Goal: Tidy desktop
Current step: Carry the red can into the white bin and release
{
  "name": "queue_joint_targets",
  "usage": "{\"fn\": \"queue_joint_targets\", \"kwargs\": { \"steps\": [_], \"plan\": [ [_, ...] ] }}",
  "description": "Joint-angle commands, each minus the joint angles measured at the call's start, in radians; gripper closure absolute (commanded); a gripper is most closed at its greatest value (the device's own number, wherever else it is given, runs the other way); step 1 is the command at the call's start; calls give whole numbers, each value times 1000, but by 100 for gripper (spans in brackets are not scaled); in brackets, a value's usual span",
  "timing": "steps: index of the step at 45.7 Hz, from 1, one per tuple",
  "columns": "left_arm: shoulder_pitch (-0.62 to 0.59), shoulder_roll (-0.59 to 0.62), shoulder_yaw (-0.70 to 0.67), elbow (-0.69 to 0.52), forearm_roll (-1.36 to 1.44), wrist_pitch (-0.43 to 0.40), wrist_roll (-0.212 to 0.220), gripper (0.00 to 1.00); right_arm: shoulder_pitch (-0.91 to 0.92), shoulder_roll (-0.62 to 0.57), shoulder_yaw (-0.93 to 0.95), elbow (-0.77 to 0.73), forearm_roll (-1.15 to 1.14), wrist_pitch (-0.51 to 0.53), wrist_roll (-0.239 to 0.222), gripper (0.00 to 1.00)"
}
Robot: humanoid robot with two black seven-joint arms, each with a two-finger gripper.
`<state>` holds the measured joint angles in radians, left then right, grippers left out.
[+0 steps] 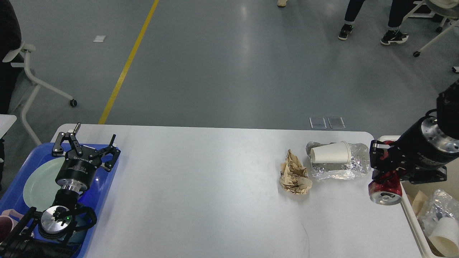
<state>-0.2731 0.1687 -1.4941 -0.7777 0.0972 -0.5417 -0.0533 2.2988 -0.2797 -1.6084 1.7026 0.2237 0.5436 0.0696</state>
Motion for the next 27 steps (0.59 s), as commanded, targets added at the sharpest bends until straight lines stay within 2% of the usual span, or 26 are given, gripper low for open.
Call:
{"fn": "queue_joint_targets", "kwargs": {
  "steps": [1, 8, 14, 18, 23, 27],
  "plan": [
    [0, 0, 0, 0, 1, 0, 0, 3, -7, -9, -28, -29, 11, -23, 10, 100],
    [0, 0, 0, 0, 1, 0, 1, 3, -145, -93, -67, -155, 3, -70, -27, 100],
    [0, 0, 0, 0, 1, 0, 0, 3, -317, -200, -67, -363, -7, -70, -100, 100],
    [0, 0, 0, 0, 1, 0, 1, 3, -462, -282, -33, -558, -11, -73, -169, 100],
    [0, 0, 0, 0, 1, -1, 1, 3, -666, -361, 74, -759, -11, -74, -183, 100],
    [0, 0, 0, 0, 1, 0, 0, 3, -849, -381, 172, -935, -6, -82, -183, 100]
  ]
}}
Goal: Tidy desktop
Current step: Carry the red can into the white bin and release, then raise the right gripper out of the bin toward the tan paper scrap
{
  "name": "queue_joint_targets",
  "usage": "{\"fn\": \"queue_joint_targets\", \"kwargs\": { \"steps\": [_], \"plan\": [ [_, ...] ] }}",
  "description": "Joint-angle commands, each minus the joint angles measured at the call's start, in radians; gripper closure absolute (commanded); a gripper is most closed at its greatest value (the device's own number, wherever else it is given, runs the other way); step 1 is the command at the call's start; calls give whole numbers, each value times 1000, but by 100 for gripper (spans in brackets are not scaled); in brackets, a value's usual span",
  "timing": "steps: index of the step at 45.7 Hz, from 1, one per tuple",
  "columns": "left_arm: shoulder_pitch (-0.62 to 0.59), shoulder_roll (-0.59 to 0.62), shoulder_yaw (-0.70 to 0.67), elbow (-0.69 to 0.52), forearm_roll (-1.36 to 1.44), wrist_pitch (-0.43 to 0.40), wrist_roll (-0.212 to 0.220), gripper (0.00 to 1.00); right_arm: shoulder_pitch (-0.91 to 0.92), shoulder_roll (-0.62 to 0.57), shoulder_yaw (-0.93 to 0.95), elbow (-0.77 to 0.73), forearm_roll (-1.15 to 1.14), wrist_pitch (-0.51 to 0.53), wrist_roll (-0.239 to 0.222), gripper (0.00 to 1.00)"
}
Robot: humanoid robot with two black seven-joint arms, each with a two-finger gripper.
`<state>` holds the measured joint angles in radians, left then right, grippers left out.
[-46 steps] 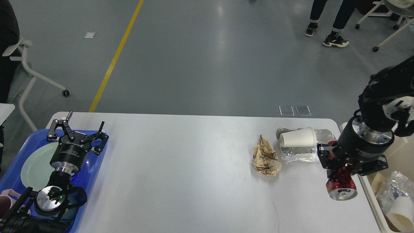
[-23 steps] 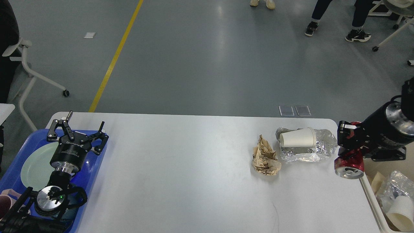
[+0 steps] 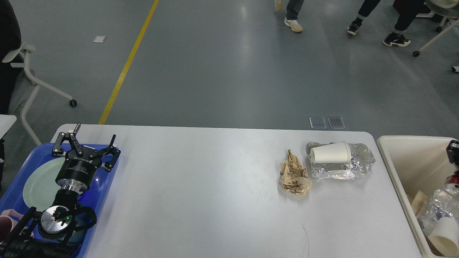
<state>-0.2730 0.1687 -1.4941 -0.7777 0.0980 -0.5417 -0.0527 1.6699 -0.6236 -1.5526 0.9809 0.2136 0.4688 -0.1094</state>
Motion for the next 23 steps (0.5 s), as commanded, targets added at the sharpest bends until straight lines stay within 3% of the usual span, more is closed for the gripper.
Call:
{"fn": "queue_joint_targets", "kwargs": {
  "steps": [1, 10, 15, 23],
  "plan": [
    [0, 0, 0, 0, 0, 0, 1, 3, -269, -38, 137, -259, 6, -7, -4, 100],
    [0, 0, 0, 0, -1, 0, 1, 3, -705, 2, 377, -637, 17, -113, -4, 100],
    [0, 0, 0, 0, -1, 0, 1, 3, -901, 70, 473, -769, 17, -208, -6, 100],
    [0, 0, 0, 0, -1, 0, 1, 3, -1090, 182, 499, -936, 17, -277, -10, 100]
  ]
}}
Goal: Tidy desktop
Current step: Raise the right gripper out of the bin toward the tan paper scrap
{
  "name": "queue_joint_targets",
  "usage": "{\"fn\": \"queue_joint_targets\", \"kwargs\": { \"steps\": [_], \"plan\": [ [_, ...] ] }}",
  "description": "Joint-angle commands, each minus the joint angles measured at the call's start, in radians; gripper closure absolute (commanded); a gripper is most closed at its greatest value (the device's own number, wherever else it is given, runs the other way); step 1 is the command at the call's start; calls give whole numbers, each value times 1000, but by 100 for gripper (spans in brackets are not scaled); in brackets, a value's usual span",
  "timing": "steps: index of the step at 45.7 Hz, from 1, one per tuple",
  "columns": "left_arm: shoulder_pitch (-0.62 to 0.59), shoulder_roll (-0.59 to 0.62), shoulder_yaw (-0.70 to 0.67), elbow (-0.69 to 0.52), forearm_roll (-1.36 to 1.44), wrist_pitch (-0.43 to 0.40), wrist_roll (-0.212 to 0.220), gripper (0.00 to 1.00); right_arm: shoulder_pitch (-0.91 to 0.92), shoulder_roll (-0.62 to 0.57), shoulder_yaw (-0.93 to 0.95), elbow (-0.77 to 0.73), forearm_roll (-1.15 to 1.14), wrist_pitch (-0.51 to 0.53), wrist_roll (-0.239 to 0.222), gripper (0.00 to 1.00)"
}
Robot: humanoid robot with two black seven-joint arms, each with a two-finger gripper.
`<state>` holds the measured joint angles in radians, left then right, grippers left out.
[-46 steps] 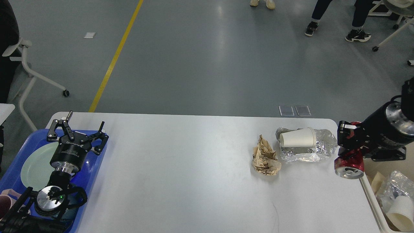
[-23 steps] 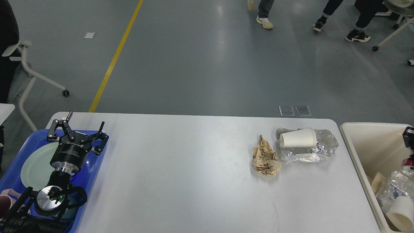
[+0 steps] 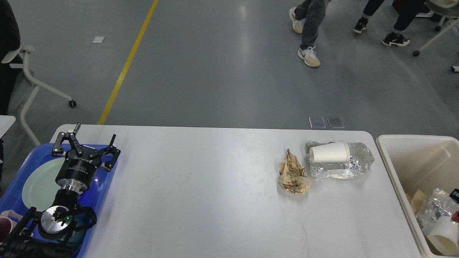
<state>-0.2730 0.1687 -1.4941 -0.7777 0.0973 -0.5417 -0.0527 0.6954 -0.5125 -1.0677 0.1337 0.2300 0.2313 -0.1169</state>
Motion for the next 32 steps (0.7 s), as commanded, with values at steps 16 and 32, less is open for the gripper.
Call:
{"fn": "queue_joint_targets", "kwargs": {
  "steps": [16, 32],
  "plan": [
    [0, 0, 0, 0, -1, 0, 1, 3, -177, 123, 51, -100, 0, -87, -15, 100],
    [0, 0, 0, 0, -1, 0, -1, 3, -177, 143, 48, -97, 0, -147, -12, 0]
  ]
}}
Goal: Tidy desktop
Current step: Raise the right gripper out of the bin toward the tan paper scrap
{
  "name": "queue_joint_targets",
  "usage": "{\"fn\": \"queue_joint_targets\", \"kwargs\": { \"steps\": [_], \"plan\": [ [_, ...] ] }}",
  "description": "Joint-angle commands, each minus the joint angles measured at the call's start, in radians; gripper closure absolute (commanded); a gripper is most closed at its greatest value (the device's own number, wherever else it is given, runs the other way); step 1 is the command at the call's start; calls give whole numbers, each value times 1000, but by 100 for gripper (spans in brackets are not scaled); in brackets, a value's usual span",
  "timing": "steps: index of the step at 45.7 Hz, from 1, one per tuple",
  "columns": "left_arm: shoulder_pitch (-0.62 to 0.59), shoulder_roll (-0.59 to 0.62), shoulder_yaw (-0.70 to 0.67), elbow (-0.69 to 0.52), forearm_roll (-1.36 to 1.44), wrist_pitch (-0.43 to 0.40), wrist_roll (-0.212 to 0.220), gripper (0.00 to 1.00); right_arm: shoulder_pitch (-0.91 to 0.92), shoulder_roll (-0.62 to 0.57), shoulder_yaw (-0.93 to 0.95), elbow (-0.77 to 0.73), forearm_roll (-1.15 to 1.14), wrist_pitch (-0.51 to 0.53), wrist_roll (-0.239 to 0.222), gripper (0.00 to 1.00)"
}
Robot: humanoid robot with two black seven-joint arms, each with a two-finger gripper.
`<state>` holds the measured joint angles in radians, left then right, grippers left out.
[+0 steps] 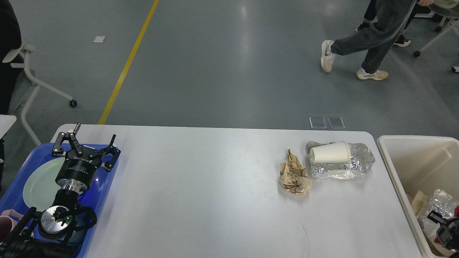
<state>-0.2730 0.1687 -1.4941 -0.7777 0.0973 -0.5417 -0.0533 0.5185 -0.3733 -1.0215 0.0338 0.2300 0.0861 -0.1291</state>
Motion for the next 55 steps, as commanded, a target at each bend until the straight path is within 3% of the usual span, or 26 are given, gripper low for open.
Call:
{"fn": "queue_joint_targets", "kwargs": {
  "steps": [1, 15, 28, 34, 40, 51, 55],
  "plan": [
    [0, 0, 0, 0, -1, 0, 1, 3, 0, 4, 1, 3, 0, -2, 0, 0],
    [0, 0, 0, 0, -1, -1, 1, 3, 46, -21, 0, 32, -1, 37, 9, 0],
    [0, 0, 0, 0, -1, 0, 1, 3, 345, -90, -55, 107, -119, 345, 9, 0],
    [0, 0, 0, 0, 1, 0, 0, 3, 610, -110, -65, 323, -270, 503, -1, 0],
    [0, 0, 0, 0, 1, 0, 0, 3, 863, -121, -72, 601, -414, 547, -26, 0],
    [0, 0, 0, 0, 1, 0, 0, 3, 1231, -118, -81, 1044, -423, 644, -182, 0],
    [0, 0, 0, 0, -1, 0, 0, 3, 1345, -105, -83, 1178, -414, 673, -213, 0]
  ]
}}
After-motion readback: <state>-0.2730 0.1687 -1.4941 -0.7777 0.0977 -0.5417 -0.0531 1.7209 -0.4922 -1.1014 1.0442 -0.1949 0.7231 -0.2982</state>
